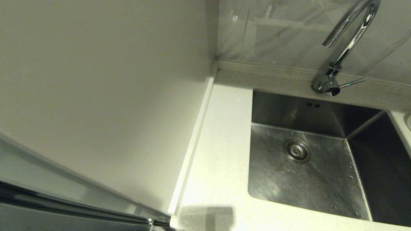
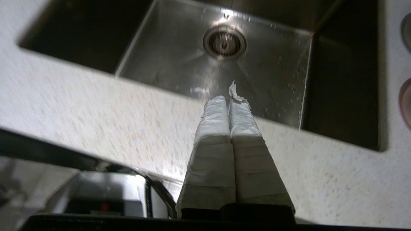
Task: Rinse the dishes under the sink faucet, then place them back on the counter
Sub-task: Put a bowl into the sink
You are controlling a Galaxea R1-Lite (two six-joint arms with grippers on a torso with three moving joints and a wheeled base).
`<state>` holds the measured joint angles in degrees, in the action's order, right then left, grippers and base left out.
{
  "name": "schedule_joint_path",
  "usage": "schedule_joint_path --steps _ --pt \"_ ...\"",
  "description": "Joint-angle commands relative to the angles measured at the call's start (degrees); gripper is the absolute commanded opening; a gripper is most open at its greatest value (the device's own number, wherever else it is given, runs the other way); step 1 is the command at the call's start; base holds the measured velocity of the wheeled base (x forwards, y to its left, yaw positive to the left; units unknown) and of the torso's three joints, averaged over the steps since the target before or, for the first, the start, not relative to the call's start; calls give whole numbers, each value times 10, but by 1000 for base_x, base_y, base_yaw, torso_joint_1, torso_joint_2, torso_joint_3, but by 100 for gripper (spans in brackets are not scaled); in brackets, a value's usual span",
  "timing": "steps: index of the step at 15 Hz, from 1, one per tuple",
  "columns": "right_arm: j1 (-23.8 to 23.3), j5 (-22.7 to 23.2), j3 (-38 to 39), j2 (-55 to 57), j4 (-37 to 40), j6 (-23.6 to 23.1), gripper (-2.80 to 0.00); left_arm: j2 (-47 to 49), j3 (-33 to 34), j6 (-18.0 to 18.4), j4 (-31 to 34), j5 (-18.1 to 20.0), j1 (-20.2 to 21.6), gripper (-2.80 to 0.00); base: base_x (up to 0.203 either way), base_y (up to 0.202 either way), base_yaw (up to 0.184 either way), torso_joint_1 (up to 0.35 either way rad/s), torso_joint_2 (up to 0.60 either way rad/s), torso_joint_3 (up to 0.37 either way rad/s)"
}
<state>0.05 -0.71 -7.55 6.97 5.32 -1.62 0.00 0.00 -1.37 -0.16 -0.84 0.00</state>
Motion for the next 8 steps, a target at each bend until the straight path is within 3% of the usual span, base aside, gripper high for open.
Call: schedule_joint_path --steps 1,3,6,8 --pt "0 -4 -101 99 -2 29 -280 -2 0 0 0 0 0 -280 0 0 0 0 0 0" --pt "0 -30 -207 198 8 44 -280 -2 0 0 0 0 0 -280 0 0 0 0 0 0" --pt "-3 -93 -318 354 49 11 -280 -2 0 0 0 0 0 -280 0 0 0 0 0 0" --pt "-38 -123 -393 466 50 -19 -280 -2 0 0 0 0 0 -280 0 0 0 0 0 0"
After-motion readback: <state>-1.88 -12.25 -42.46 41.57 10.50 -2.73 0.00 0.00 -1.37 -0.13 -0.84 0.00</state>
